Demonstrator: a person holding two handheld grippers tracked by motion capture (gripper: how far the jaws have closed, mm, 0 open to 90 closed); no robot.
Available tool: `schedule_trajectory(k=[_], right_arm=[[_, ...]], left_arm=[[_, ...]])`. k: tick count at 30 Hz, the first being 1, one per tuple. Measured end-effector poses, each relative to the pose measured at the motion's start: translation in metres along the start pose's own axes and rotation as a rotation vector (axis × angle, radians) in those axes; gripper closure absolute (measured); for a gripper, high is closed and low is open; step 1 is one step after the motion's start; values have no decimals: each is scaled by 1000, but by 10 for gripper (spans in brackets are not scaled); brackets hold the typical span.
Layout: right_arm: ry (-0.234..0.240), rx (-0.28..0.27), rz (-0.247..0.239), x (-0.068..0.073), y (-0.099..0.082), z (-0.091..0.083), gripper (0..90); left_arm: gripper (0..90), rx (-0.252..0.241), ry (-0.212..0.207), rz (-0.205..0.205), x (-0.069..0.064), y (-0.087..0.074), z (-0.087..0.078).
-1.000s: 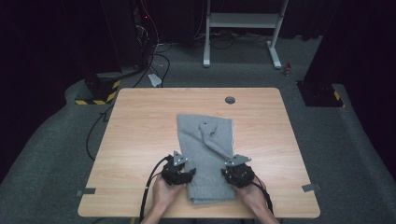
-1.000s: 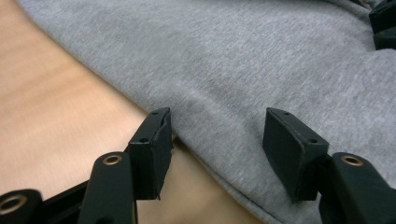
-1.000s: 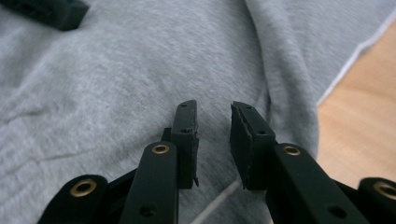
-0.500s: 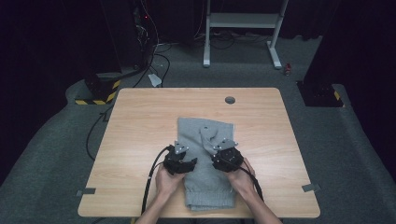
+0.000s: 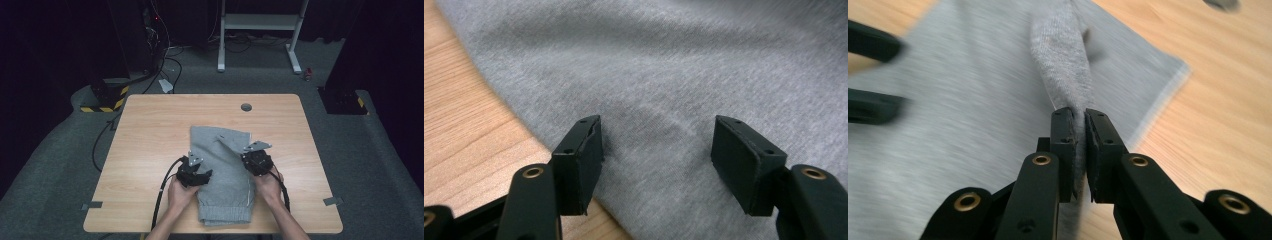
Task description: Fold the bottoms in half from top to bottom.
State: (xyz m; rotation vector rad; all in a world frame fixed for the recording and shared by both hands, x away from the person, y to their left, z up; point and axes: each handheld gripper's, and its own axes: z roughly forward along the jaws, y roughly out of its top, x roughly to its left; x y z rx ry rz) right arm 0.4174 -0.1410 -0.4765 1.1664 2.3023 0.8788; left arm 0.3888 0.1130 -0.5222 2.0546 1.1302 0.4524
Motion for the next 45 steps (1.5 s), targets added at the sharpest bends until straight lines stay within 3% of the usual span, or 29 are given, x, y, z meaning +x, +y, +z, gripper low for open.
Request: schedule_trajectory(k=[1,2,5,7,10,12,15,16,17,20,22,26,27,29,31,35,38,41,44,45], right_arm=[[-8,50,47,-13,-10,9,812],[-10,79,64,-18,-15,15,776],[-35,57,102,-21,-21,13,662],[-68,4,61,-13,-19,2,624],[-46,-49,-36,6,-17,-9,615],[-19,-7,-83,18,-18,-5,616],[57,69,-96,27,-30,8,649],[57,69,-96,27,-30,8,649],[93,30,-70,34,-42,2,670],[105,40,-129,43,-47,-6,670],[135,42,-143,42,-44,-8,669],[146,-6,-90,30,-28,-7,668],[117,-16,-83,23,-12,-1,667],[96,-24,-64,18,-1,4,658],[63,-45,-43,12,15,11,643],[42,-34,-34,10,33,24,619],[29,-13,-32,10,40,36,599],[25,17,-39,13,43,48,646],[34,56,-16,11,42,56,792],[27,66,-32,10,42,57,838]], left_arm=[[371,-3,1,0,0,0,0],[370,-3,1,2,0,0,0],[370,-3,2,1,0,0,0],[371,-1,5,7,-1,0,0],[371,10,-6,21,-2,-1,-2],[371,18,-13,29,-3,-3,-5],[371,26,-22,33,-5,-9,-13],[371,26,-22,33,-5,-9,-13],[371,34,-32,44,-8,-15,-21],[371,70,-55,41,-10,-16,-27],[371,79,-71,24,-6,-10,-26],[380,66,-51,17,2,1,-23],[384,57,-28,2,8,11,-19],[388,52,-21,-3,11,15,-18],[394,41,19,-34,24,29,-11],[398,62,70,-53,37,39,-1],[401,64,75,-58,42,42,7],[417,91,75,-54,45,40,16],[417,112,75,-49,45,36,23],[417,115,78,-46,44,37,23]])
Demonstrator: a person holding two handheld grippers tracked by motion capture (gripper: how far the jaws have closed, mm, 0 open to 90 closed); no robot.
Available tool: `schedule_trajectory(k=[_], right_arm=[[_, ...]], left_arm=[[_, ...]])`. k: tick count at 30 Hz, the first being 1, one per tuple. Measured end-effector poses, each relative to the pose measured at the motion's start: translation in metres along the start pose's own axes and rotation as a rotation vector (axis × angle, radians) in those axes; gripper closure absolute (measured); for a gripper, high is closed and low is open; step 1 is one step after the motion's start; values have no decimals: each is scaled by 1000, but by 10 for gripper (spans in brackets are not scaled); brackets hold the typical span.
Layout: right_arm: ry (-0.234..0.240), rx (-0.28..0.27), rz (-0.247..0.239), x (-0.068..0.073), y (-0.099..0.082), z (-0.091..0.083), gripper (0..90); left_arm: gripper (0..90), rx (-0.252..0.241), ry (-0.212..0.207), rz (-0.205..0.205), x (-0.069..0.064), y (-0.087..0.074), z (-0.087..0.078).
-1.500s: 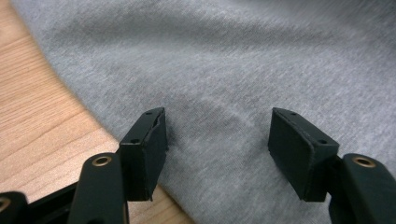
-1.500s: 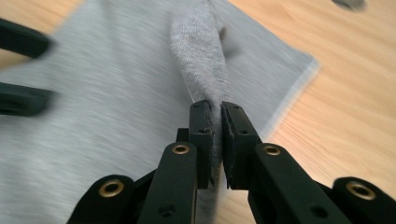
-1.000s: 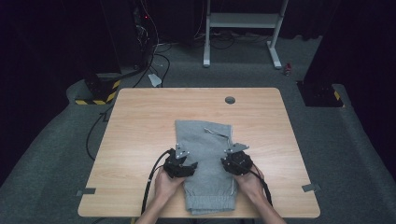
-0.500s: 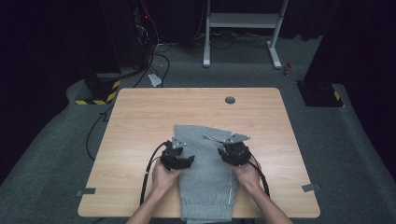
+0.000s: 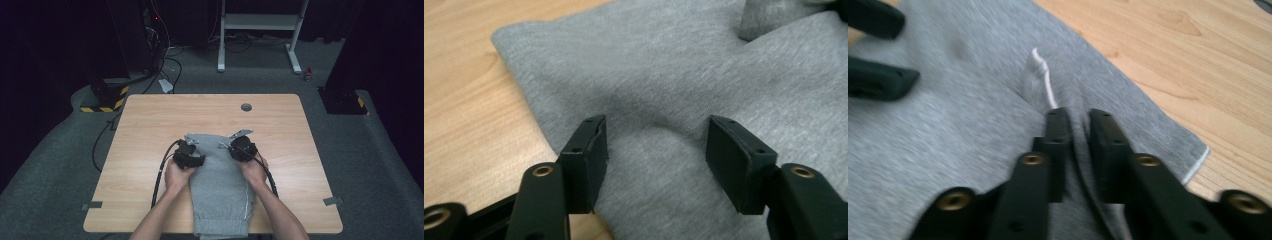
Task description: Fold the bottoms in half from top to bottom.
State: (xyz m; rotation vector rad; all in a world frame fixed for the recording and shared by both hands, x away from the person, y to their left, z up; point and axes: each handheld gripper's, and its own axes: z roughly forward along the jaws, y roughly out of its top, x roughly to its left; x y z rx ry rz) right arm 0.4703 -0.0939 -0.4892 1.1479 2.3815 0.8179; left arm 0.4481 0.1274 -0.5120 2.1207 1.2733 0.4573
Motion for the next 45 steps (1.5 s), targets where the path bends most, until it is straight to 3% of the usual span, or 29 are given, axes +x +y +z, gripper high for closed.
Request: schedule_trajectory(k=[3,6,10,12,14,15,16,18,19,24,27,29,31,33,37,39,45], right_arm=[[-7,-38,6,-5,1,-8,864],[-20,-155,33,-15,3,-32,868],[-67,-234,64,-33,-1,-50,868],[-76,-233,81,-39,-4,-50,867],[-67,-124,132,-50,-14,-30,842],[-86,-60,143,-52,-18,-19,716],[-97,-47,164,-53,-22,-14,688],[-82,-68,193,-52,-27,-14,644],[-82,-81,185,-48,-29,-17,621],[-101,-140,87,-31,-41,-35,593],[-49,-158,64,-23,-47,-46,597],[-4,-134,31,-13,-53,-49,600],[27,-114,36,-9,-58,-48,603],[32,-81,47,-11,-61,-39,599],[42,-33,118,-25,-69,-25,522],[48,-48,141,-30,-73,-25,510],[32,-41,134,-35,-75,-26,427]], left_arm=[[418,0,-5,3,0,-1,0],[417,-2,0,6,0,-1,-1],[415,-4,3,6,0,-2,-1],[412,-4,4,7,0,-1,-1],[409,-7,5,0,-1,-1,0],[409,-5,6,-4,-1,-1,0],[408,-2,9,-8,-1,0,0],[405,2,10,-1,-2,-1,-2],[403,3,9,9,-4,-2,-5],[394,-17,-32,80,-18,-9,-21],[394,-18,-59,95,-27,-17,-26],[394,-7,-63,107,-31,-20,-25],[393,-2,-61,108,-33,-21,-24],[388,-7,-63,76,-30,-22,-19],[360,-12,-67,61,-23,-20,-15],[356,-11,-66,56,-23,-19,-14],[353,-29,-69,64,-24,-19,-12]])
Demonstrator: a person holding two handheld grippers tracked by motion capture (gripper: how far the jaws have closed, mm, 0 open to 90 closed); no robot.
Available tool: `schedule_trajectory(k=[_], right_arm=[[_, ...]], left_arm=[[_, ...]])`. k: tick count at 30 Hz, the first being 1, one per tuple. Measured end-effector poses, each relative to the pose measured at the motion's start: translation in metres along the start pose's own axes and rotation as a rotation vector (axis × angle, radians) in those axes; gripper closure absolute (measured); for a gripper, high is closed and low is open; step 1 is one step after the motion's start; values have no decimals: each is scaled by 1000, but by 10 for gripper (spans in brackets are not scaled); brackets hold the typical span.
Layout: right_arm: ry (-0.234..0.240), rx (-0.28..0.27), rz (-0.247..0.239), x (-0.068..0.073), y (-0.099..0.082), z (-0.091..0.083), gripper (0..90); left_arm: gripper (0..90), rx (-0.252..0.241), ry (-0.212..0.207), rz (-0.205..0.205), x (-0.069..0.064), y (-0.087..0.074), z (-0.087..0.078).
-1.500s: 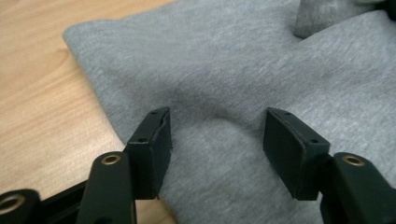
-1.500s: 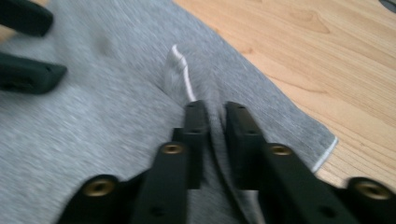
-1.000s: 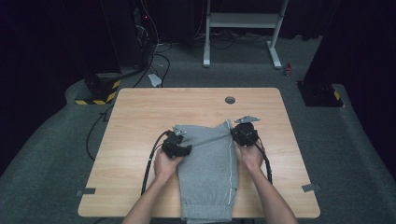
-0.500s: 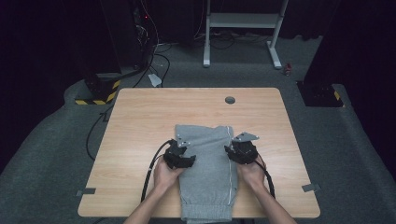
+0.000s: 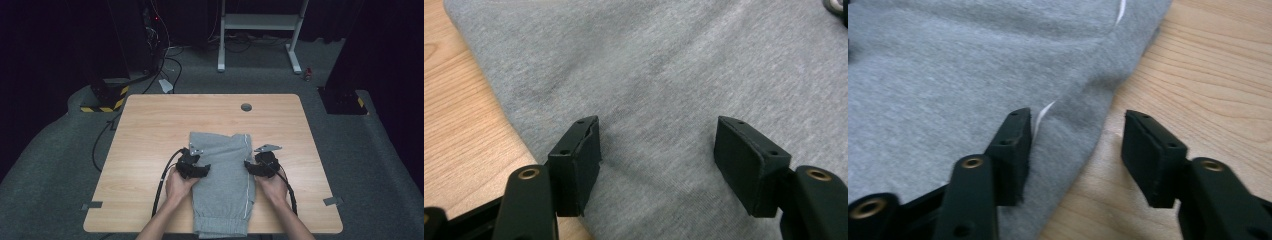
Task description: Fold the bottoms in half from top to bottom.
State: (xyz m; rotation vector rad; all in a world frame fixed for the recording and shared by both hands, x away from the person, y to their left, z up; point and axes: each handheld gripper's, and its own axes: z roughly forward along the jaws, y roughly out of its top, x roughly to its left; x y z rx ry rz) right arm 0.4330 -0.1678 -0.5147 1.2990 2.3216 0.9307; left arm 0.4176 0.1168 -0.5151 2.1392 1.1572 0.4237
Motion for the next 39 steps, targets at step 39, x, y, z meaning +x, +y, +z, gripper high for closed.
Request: schedule_trajectory(k=[39], right_arm=[[-73,62,54,0,26,18,410]], left_arm=[[328,35,108,-142,35,16,10]])
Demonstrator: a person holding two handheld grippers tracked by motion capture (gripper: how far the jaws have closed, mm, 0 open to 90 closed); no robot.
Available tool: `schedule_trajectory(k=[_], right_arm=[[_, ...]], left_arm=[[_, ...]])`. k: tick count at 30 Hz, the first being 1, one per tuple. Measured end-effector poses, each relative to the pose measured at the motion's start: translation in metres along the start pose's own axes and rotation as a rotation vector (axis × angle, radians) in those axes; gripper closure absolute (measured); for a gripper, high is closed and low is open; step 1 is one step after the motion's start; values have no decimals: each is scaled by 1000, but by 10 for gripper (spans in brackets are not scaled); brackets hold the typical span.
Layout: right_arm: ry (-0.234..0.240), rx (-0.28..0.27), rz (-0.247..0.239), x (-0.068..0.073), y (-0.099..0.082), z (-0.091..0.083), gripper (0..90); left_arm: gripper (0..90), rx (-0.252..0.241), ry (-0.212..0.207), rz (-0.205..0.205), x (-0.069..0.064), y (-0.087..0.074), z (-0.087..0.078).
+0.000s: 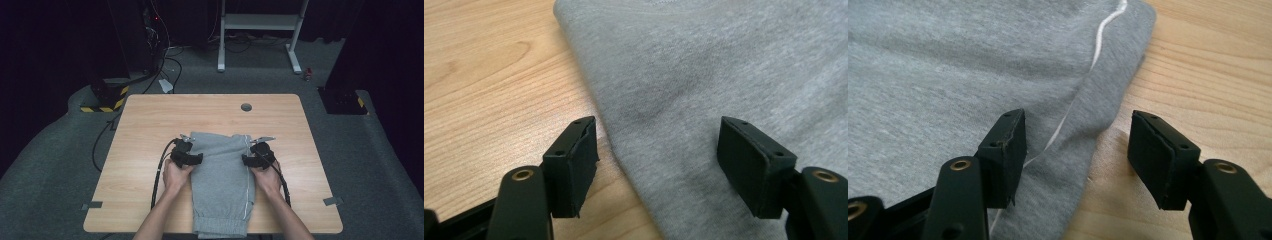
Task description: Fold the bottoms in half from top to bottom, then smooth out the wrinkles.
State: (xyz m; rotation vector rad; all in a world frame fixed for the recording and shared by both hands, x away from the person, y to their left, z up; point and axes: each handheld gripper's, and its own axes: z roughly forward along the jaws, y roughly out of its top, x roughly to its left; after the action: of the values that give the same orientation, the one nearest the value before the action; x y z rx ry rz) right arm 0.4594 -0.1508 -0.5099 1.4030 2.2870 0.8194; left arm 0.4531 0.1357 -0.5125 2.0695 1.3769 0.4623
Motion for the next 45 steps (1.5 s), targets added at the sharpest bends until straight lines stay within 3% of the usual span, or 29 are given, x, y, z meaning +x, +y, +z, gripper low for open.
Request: schedule_trajectory(k=[4,7,10,12,14,21,26,27,30,34,38,40,42,45], right_arm=[[6,25,-7,0,3,-1,414],[11,27,-1,1,2,-2,430],[14,10,-6,3,2,-5,442],[9,10,-3,3,3,-4,444],[9,30,6,2,4,0,432],[16,48,10,-2,9,2,456],[20,52,-15,4,10,1,555],[27,56,-25,4,11,1,572],[35,70,-30,5,13,1,642],[61,64,-55,7,13,2,769],[84,62,-49,5,13,2,813],[111,60,-29,1,13,3,823],[138,58,-3,-3,13,2,829],[152,38,3,-5,12,-2,835]], left_arm=[[334,6,-6,4,-1,0,-2],[340,-11,-1,30,-2,-1,-10],[342,-6,-26,-1,5,-1,-12],[344,22,-38,-17,11,-2,-6],[342,16,-16,-17,9,-1,-4],[344,2,-32,-39,7,1,-2],[368,10,-25,1,-1,5,2],[391,28,-26,28,-6,9,4],[465,8,-38,50,-11,10,6],[631,6,-67,63,-14,10,6],[782,8,-131,11,-8,11,6],[811,9,-144,-3,-6,11,6],[820,16,-186,-41,1,11,7],[826,6,-216,-64,7,11,3]])
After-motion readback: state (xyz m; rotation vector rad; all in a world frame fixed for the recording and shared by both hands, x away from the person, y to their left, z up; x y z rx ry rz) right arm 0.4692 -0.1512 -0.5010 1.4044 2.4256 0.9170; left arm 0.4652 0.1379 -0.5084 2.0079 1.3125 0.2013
